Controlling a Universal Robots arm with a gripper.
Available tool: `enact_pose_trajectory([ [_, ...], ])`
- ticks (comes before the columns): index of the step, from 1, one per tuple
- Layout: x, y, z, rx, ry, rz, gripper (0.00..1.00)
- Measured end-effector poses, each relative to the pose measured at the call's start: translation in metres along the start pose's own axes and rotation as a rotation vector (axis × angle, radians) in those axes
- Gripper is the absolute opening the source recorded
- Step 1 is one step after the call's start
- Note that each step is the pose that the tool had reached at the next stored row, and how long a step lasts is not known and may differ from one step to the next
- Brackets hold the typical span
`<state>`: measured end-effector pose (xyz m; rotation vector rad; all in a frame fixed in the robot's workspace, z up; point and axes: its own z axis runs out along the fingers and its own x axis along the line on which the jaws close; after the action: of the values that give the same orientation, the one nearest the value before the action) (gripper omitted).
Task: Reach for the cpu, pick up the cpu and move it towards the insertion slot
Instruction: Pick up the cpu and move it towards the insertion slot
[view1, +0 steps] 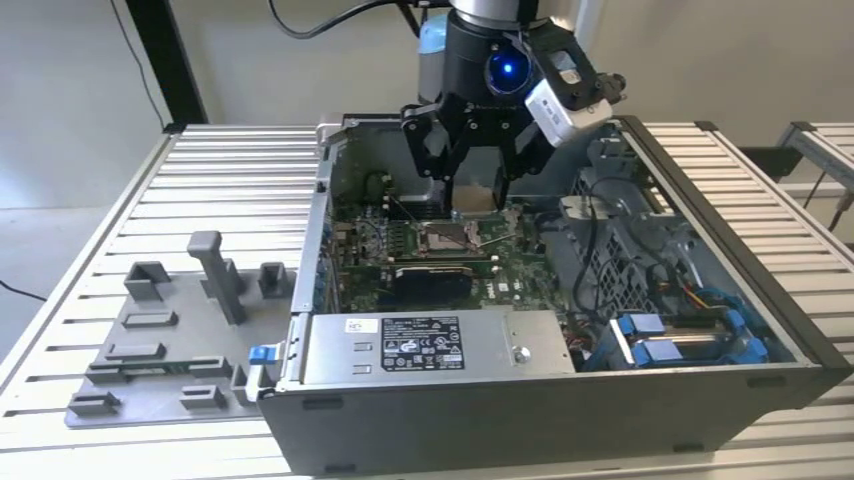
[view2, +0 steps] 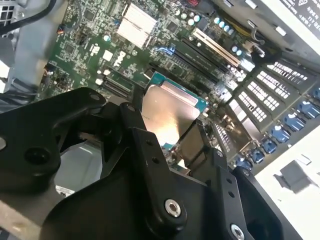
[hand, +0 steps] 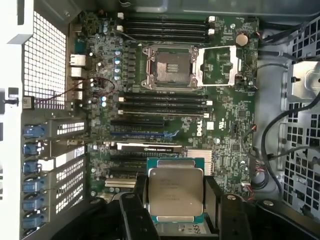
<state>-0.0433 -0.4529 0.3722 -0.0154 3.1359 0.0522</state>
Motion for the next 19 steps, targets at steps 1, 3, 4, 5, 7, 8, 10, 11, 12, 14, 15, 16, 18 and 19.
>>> enact_pose_trajectory([
  [1,-0.0001,0.0031,0.0003,-0.0001,0.0,0.0,0.0],
  [3,-0.0003,0.009,0.0008,-0.0001,0.0,0.0,0.0],
  [4,-0.0004,0.0123,0.0012,-0.0001,0.0,0.0,0.0],
  [5,-0.0005,0.0153,0.0016,0.0,0.0,0.0,0.0],
  [7,-0.0007,0.0217,0.0024,-0.0001,0.0,0.001,0.0],
  [8,-0.0007,0.0252,0.0027,-0.0001,0.0,0.001,0.0],
  [10,-0.0008,0.0318,0.0035,-0.0002,-0.0001,0.001,0.0],
  [11,-0.0009,0.0355,0.0039,-0.0001,0.0,0.001,0.0],
  [12,-0.0009,0.039,0.0042,-0.0001,0.0,0.001,0.0],
  [14,-0.001,0.0463,0.0051,-0.0002,0.0,0.001,0.0],
  [15,-0.001,0.0499,0.0056,-0.0001,0.0,0.001,0.0],
  [16,-0.001,0.0533,0.0061,-0.0001,0.0,0.001,0.0],
  [18,-0.0011,0.0604,0.0072,-0.0001,0.0,0.001,0.0],
  [19,-0.0011,0.0637,0.0078,-0.0001,0.0,0.001,0.0],
])
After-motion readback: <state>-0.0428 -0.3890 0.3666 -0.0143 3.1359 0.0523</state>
